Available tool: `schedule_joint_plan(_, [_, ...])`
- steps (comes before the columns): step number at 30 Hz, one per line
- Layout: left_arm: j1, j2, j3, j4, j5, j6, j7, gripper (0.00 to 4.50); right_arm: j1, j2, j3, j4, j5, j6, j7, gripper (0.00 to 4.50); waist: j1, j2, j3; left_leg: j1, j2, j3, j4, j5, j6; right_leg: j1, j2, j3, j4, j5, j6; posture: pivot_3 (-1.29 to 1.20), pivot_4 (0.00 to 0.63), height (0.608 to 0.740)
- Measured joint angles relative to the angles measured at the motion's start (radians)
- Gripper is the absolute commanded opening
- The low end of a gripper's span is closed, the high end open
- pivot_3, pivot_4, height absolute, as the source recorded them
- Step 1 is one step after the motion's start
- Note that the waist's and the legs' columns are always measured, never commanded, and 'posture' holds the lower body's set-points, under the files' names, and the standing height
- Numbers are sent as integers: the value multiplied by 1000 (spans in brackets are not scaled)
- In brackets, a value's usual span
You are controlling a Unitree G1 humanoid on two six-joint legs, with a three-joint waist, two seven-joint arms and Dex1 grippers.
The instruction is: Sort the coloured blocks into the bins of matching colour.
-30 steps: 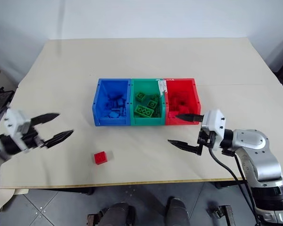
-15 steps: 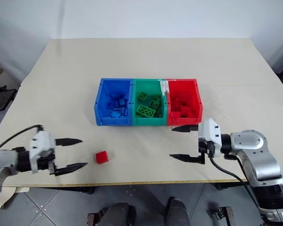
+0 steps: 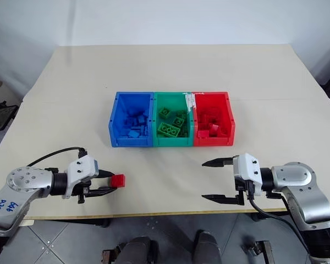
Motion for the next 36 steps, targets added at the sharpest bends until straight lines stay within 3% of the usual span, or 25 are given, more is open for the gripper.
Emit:
schedule_joint_plan(4, [-70, -84, 0, -10, -82, -2, -21, 1445, 46, 0, -91, -13, 3, 30, -94, 4500, 12, 0, 0, -2, -1, -1, 2, 0, 0, 0, 0, 0, 0, 0, 0, 0, 150, 740])
schedule_joint_plan(10, [-396, -322, -34, 71, -119, 32, 118, 1445, 166, 103, -282, -136, 77, 154, -364, 4500, 33, 0, -1, 0, -2, -1, 4, 0, 0, 2, -1, 0, 2, 0, 0, 0, 150, 740])
schedule_joint_plan(16, [-695, -681, -180, 418, 14, -79, 306, 1445, 297, 204, -398, -243, 36, 194, -613, 4500, 39, -2, -1, -2, -4, 0, 3, 1, 1, 2, -1, 0, -2, 1, 1, 0, 150, 740])
schedule_joint_plan(24, [-978, -877, -270, 913, 164, -396, 335, 1445, 467, 294, -453, -362, 30, 194, -708, 4500, 28, -2, -1, -2, -4, 3, 0, 1, 3, 1, -1, 1, -5, 1, 1, 0, 150, 740])
schedule_joint_plan(28, [-1063, -906, -273, 1138, 238, -511, 392, 2749, 494, 321, -443, -397, 9, 176, -735, 4500, 27, -2, -1, -2, -4, 5, 0, 1, 4, 1, -1, 3, -6, 1, 1, 0, 150, 740])
schedule_joint_plan(33, [-1067, -890, -238, 1179, 243, -541, 370, 4287, 494, 332, -424, -414, -12, 176, -764, 4500, 28, -2, -1, -2, -4, 4, 0, 1, 4, 0, -1, 2, -6, 1, 1, 0, 150, 740])
schedule_joint_plan(36, [-1008, -817, -206, 1056, 205, -516, 285, 4486, 467, 318, -390, -407, -15, 175, -750, 4500, 20, -1, -2, -2, -4, 4, 0, 1, 4, 0, -1, 2, -5, 1, 1, 0, 150, 740])
